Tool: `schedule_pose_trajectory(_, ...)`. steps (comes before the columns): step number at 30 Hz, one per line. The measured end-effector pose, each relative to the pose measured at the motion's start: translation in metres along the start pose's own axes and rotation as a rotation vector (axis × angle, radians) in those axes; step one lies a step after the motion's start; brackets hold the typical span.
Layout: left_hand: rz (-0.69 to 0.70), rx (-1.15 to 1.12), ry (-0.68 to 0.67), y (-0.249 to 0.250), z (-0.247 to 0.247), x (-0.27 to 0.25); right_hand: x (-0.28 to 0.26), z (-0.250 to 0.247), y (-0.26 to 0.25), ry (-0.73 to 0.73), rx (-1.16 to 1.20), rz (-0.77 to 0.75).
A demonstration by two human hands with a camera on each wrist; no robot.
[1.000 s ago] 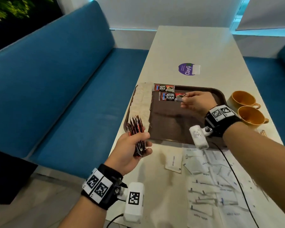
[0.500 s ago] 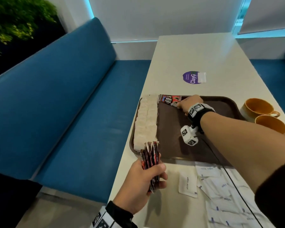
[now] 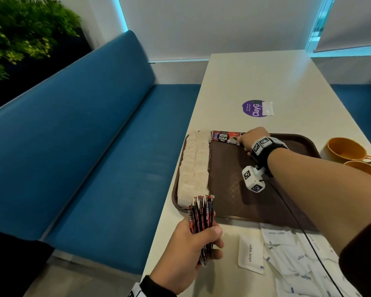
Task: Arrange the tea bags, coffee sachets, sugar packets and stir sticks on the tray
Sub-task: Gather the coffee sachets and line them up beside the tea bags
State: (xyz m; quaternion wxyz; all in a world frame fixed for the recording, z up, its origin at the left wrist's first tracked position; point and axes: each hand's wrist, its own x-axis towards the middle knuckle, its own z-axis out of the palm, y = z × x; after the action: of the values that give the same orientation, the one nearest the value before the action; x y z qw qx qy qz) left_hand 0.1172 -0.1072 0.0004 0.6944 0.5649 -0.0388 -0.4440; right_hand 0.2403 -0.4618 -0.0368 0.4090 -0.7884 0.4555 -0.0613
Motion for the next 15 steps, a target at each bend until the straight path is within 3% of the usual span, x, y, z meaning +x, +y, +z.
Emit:
schedule_pose_trajectory(10,-0.002,0.007,0.006,0.0,-0.003,0.0,0.006,0.0,-0.006,-0.005,-0.173,-0.061)
schedule_pose_trajectory(15,-0.019,-0.011,0.014,0.0,-0.003,0.001,0.003,0.001,-0.006,-0.002,-0.135,0.029)
